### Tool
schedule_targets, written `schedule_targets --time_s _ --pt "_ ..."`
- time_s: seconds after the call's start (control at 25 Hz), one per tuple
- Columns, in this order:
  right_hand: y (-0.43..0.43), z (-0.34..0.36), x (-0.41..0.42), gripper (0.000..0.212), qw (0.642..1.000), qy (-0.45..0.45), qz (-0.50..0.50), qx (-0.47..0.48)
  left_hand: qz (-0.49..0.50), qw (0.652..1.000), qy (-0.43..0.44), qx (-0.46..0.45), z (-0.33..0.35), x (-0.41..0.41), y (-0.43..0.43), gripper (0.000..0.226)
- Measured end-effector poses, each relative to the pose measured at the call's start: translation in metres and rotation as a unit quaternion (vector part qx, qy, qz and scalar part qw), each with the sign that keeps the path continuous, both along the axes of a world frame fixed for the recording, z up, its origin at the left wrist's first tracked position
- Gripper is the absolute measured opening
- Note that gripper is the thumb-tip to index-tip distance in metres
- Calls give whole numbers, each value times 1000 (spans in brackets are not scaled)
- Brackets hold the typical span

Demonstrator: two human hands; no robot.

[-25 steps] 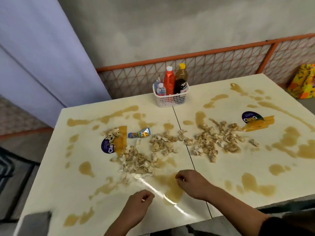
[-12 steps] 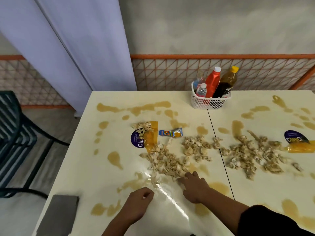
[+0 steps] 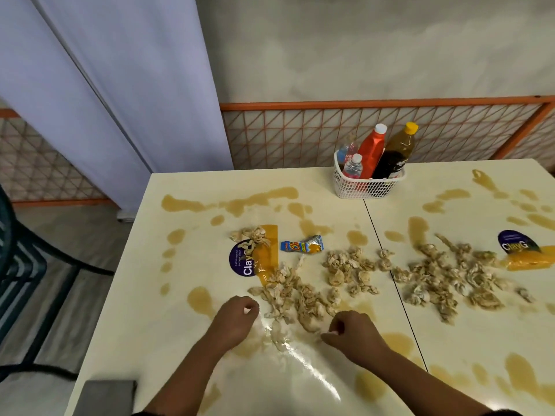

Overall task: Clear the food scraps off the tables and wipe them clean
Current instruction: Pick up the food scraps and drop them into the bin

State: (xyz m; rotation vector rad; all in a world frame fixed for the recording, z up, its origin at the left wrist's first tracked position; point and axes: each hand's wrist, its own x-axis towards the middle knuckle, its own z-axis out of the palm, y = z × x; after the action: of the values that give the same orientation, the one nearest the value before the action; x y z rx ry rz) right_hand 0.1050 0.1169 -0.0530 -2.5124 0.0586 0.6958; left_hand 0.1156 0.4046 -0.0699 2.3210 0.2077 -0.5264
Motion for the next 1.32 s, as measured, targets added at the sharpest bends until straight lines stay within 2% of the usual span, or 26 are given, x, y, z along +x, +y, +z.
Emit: schedule_targets --time_s 0.12,0.2,0.28,0.36,0.44,0.52,0.68,0.76,0.84,0.92,1.04,1.12,1.2,1.24,1.32 --pt "-7 24 6 30 979 2 -152 135 -20 996 -59 59 1 65 11 20" --pt "-14 38 10 26 921 55 -262 283 -16 992 -79 93 1 110 20 31" --pt "-20 49 12 22 854 108 -334 385 -4 989 -53 138 -8 148 36 42" --pt "-26 53 13 17 819 128 -364 425 -43 978 3 203 -22 174 50 56" --pt "-31 54 12 17 787 140 -390 458 -94 968 51 229 -25 182 50 54" --pt "-34 56 11 17 749 150 -415 494 -125 962 47 238 -23 183 42 40" --pt "-34 59 9 5 657 174 -469 563 -83 966 -1 245 -32 181 48 42" --pt "-35 59 9 7 639 180 -483 572 -43 973 -29 225 -33 176 51 41" --pt "-37 57 9 16 637 194 -482 569 -29 974 -57 215 -35 169 54 40" --pt "-38 55 11 28 618 218 -486 578 -20 975 -80 206 -34 157 55 40" --pt "-37 56 13 35 596 249 -491 585 42 984 -132 114 -26 129 51 32" --pt "-34 54 12 42 602 248 -489 580 117 979 -166 11 -12 99 39 19" --pt "-31 50 10 36 614 233 -487 576 219 957 -156 -107 4 69 25 9" --pt "-28 49 9 35 613 226 -489 578 285 931 -127 -190 8 55 18 11" --pt "-24 44 7 32 585 218 -514 588 400 837 -53 -369 11 34 7 19"
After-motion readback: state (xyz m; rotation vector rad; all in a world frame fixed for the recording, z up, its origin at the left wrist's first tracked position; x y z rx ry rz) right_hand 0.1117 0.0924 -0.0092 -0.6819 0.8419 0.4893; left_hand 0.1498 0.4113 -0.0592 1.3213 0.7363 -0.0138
